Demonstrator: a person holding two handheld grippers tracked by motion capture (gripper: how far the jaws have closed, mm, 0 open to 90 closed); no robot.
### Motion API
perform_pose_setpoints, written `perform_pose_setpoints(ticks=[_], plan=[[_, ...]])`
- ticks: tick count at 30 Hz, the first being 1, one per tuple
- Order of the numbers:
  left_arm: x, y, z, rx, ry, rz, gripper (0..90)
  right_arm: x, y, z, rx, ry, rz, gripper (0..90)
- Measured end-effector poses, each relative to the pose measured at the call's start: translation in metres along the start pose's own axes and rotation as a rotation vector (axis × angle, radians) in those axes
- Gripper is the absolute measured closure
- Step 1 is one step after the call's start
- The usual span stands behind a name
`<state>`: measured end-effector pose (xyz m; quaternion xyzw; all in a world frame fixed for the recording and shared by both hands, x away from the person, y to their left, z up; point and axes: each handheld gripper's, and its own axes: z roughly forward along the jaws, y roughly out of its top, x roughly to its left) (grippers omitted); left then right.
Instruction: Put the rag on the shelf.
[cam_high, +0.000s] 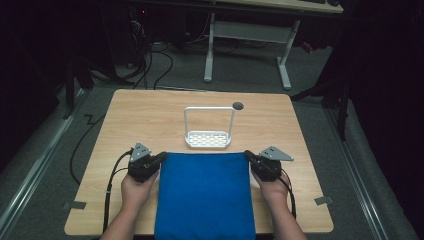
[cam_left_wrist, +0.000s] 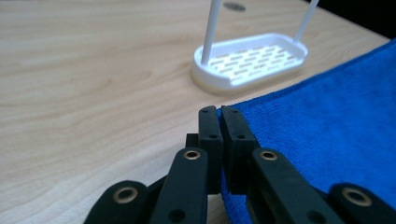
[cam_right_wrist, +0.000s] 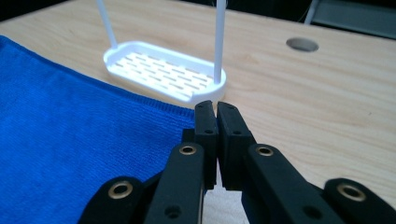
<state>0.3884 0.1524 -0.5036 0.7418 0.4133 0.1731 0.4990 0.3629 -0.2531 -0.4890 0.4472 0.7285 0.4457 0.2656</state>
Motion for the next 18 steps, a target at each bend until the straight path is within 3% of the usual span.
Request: perform_pose_setpoints(ticks=[10,18], plan=[[-0.009,0.017,-0.026,-0.121,-0.017,0.006,87.8,0.010,0.018,-0.021,-0.107,0.012,-0.020,88.4],[-0.018,0.028,-0.043,-0.185,-0.035,0.024,87.9,0.017,0.029,-0.036,-0.175,0.030,-0.029,88.4]])
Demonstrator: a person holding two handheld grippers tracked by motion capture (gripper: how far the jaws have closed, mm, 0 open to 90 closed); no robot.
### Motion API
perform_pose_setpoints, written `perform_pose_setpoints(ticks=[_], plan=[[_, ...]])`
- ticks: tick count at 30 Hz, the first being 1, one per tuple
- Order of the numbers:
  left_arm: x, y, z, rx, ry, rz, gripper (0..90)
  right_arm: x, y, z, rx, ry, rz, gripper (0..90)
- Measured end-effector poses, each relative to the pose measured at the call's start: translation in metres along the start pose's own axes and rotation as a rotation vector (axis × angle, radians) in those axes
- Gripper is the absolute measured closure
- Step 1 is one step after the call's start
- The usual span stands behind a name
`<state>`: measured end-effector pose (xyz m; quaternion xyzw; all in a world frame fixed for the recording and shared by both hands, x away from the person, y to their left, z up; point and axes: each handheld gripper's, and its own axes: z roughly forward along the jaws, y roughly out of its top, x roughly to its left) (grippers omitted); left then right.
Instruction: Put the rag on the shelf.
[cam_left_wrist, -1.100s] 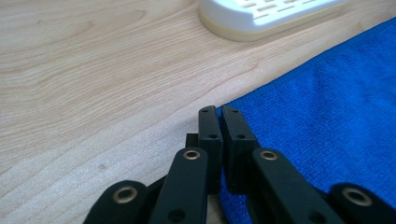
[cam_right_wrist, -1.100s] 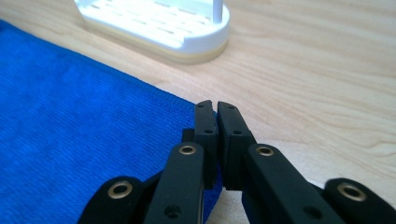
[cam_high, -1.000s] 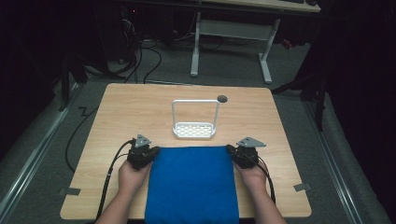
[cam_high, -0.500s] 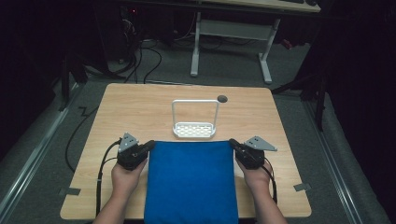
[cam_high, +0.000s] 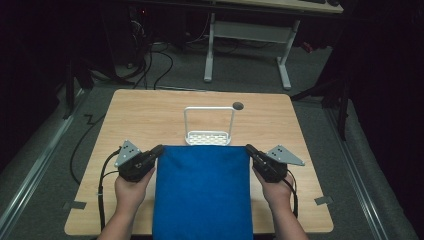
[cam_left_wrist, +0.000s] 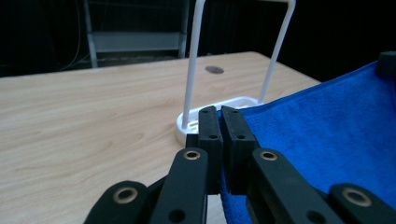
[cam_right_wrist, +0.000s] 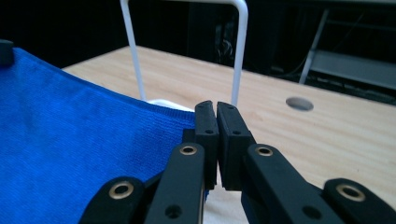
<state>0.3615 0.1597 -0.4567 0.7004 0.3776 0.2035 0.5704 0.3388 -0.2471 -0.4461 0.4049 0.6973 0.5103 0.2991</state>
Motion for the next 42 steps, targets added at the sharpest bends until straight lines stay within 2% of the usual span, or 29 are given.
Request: perform_pose_setpoints(ticks=[7,12,13,14,15,18,20,25,32,35,38,42], plan=[[-0.010,0.013,-0.013,-0.045,0.000,0.036,87.9,0.007,0.015,-0.015,-0.066,0.008,-0.016,88.3],[-0.016,0.024,-0.025,-0.093,0.005,0.061,87.9,0.011,0.026,-0.026,-0.106,0.014,-0.016,88.5],[-0.020,0.028,-0.031,-0.113,0.010,0.077,87.9,0.013,0.031,-0.031,-0.132,0.011,-0.024,88.5],[-0.020,0.028,-0.031,-0.113,0.010,0.077,87.8,0.013,0.031,-0.031,-0.132,0.011,-0.024,88.5],[-0.023,0.032,-0.036,-0.138,0.011,0.084,87.9,0.014,0.036,-0.036,-0.151,0.011,-0.027,88.6],[-0.025,0.037,-0.042,-0.163,0.011,0.094,87.9,0.015,0.041,-0.041,-0.174,0.008,-0.034,88.6],[-0.026,0.045,-0.047,-0.187,0.026,0.125,87.9,0.015,0.047,-0.046,-0.191,-0.006,-0.049,88.6],[-0.021,0.059,-0.048,-0.220,0.014,0.116,88.0,0.013,0.058,-0.049,-0.221,-0.024,-0.059,88.6],[-0.017,0.078,-0.041,-0.238,0.014,0.124,87.9,0.014,0.077,-0.044,-0.217,-0.049,-0.104,88.6],[-0.015,0.088,-0.036,-0.234,0.014,0.126,88.0,0.012,0.091,-0.043,-0.227,-0.043,-0.098,88.6],[-0.015,0.094,-0.033,-0.237,0.017,0.132,88.0,0.010,0.097,-0.042,-0.232,-0.042,-0.093,88.6],[-0.012,0.111,-0.027,-0.244,0.030,0.158,87.9,0.001,0.110,-0.038,-0.237,-0.050,-0.085,88.6]])
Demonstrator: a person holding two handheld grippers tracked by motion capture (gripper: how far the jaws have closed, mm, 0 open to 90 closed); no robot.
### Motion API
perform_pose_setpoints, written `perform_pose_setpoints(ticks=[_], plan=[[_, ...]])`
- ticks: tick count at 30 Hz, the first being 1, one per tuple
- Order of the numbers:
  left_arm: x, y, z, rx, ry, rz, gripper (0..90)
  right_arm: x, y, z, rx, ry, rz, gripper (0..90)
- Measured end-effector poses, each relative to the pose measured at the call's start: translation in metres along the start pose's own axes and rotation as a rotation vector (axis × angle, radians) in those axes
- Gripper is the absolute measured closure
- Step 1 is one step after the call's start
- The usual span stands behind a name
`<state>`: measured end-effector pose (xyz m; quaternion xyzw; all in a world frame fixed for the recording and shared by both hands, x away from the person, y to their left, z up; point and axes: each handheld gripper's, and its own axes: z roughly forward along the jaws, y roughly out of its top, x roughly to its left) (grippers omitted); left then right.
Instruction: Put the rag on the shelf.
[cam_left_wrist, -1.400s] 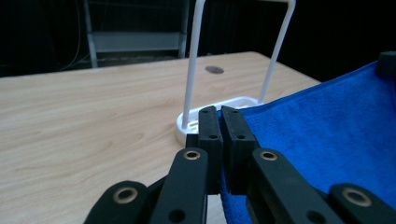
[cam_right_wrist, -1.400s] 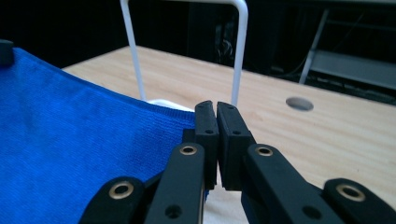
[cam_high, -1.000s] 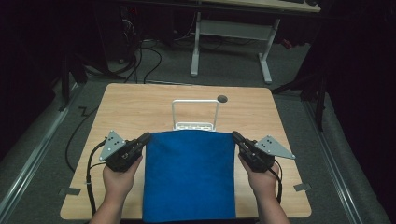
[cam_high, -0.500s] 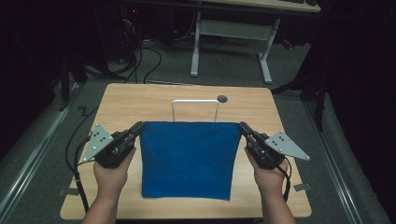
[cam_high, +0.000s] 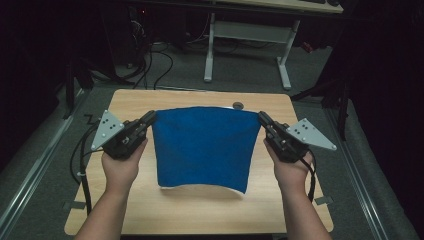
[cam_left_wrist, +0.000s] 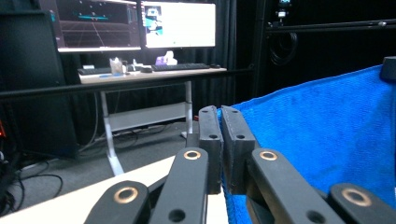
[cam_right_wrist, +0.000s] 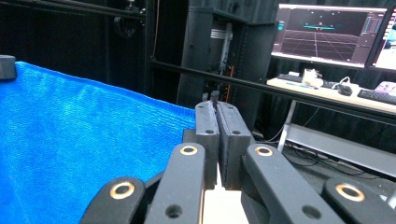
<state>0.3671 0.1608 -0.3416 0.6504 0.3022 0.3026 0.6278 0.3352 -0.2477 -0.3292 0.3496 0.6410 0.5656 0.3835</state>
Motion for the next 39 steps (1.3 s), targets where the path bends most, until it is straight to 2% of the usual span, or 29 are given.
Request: perform_pose_setpoints(ticks=[5,7,11,18,21,22,24,25,27,29,32,33,38,39], plan=[[0.007,0.019,0.008,-0.019,0.003,0.011,88.0,-0.014,0.010,0.009,-0.007,-0.018,0.028,88.6],[0.011,0.028,0.014,-0.017,0.004,0.015,88.0,-0.018,0.013,0.012,-0.009,-0.021,0.031,88.7],[0.015,0.036,0.024,-0.003,0.007,0.021,88.0,-0.024,0.019,0.018,-0.009,-0.027,0.040,88.6],[0.025,0.038,0.043,0.042,0.011,0.037,88.0,-0.031,0.027,0.025,-0.007,-0.038,0.038,88.7],[0.031,0.036,0.053,0.066,0.020,0.040,88.0,-0.036,0.027,0.035,0.004,-0.046,0.043,88.7],[0.035,0.036,0.059,0.080,0.026,0.041,88.0,-0.040,0.026,0.042,0.015,-0.051,0.050,88.7],[0.036,0.035,0.063,0.082,0.035,0.046,88.0,-0.042,0.026,0.045,0.017,-0.052,0.057,88.7],[0.038,0.036,0.069,0.099,0.047,0.059,88.0,-0.046,0.027,0.055,0.020,-0.058,0.066,88.7],[0.040,0.036,0.072,0.103,0.055,0.063,88.0,-0.048,0.027,0.058,0.020,-0.060,0.067,88.7],[0.045,0.036,0.078,0.113,0.065,0.062,88.0,-0.053,0.029,0.072,0.026,-0.067,0.084,88.7],[0.052,0.038,0.085,0.110,0.076,0.044,88.0,-0.055,0.030,0.080,0.025,-0.068,0.095,88.7],[0.055,0.039,0.087,0.113,0.082,0.043,88.0,-0.057,0.034,0.089,0.029,-0.074,0.090,88.8],[0.067,0.045,0.102,0.126,0.098,0.034,88.0,-0.063,0.042,0.102,0.030,-0.078,0.101,88.9],[0.069,0.046,0.106,0.127,0.104,0.036,88.0,-0.065,0.044,0.106,0.034,-0.086,0.088,88.8]])
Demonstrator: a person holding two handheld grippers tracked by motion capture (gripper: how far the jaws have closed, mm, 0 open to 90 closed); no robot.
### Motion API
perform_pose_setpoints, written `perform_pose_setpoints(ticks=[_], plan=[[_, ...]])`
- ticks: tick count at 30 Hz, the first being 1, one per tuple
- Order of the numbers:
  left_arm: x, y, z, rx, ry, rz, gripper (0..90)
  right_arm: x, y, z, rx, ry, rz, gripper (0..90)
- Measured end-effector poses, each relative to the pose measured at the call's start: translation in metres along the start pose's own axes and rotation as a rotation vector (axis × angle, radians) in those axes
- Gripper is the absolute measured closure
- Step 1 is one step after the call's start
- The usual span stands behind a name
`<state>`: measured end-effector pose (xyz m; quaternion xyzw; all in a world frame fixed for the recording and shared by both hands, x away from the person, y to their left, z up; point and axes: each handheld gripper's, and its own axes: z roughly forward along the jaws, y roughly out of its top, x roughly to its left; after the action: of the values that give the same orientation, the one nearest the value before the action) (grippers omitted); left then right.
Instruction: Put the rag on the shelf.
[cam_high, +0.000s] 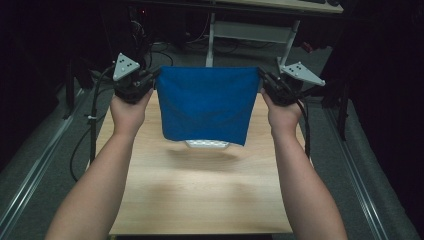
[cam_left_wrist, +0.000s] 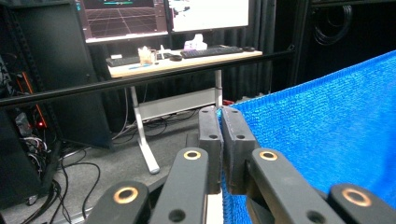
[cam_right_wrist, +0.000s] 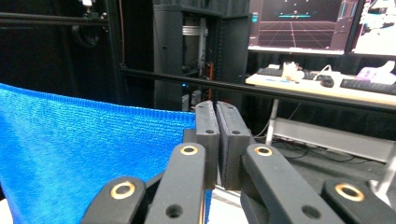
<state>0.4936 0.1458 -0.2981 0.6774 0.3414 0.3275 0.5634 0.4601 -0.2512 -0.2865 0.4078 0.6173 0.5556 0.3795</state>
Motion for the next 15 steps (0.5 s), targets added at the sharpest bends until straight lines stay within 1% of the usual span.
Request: perform_pose_setpoints(ticks=[2,3,5,6,8,9,11,12,13,14,15], plan=[[0.003,0.000,0.008,0.016,0.009,0.000,87.9,-0.002,0.001,0.007,0.006,-0.006,-0.011,88.9],[0.005,0.000,0.012,0.026,0.012,-0.005,87.9,-0.004,0.001,0.014,0.010,-0.014,-0.020,88.9],[0.008,0.000,0.019,0.037,0.020,-0.016,87.9,-0.005,0.001,0.017,0.011,-0.015,-0.024,88.9],[0.009,-0.001,0.022,0.035,0.023,-0.024,87.9,-0.008,-0.001,0.024,0.019,-0.025,-0.041,88.8],[0.011,-0.003,0.028,0.043,0.032,-0.032,87.9,-0.009,-0.002,0.026,0.025,-0.026,-0.044,88.9],[0.011,-0.004,0.031,0.053,0.038,-0.023,87.8,-0.010,-0.003,0.030,0.032,-0.032,-0.054,88.9],[0.012,-0.006,0.037,0.072,0.055,0.008,87.8,-0.011,-0.006,0.035,0.044,-0.036,-0.065,88.9],[0.014,-0.009,0.042,0.086,0.063,0.010,87.7,-0.011,-0.008,0.041,0.066,-0.040,-0.080,88.9],[0.014,-0.009,0.042,0.086,0.063,0.010,87.7,-0.011,-0.008,0.041,0.066,-0.040,-0.080,88.9],[0.017,-0.011,0.045,0.093,0.065,-0.002,87.7,-0.011,-0.009,0.043,0.075,-0.043,-0.087,88.9],[0.019,-0.012,0.048,0.104,0.066,-0.009,87.6,-0.011,-0.012,0.049,0.103,-0.047,-0.110,88.8]])
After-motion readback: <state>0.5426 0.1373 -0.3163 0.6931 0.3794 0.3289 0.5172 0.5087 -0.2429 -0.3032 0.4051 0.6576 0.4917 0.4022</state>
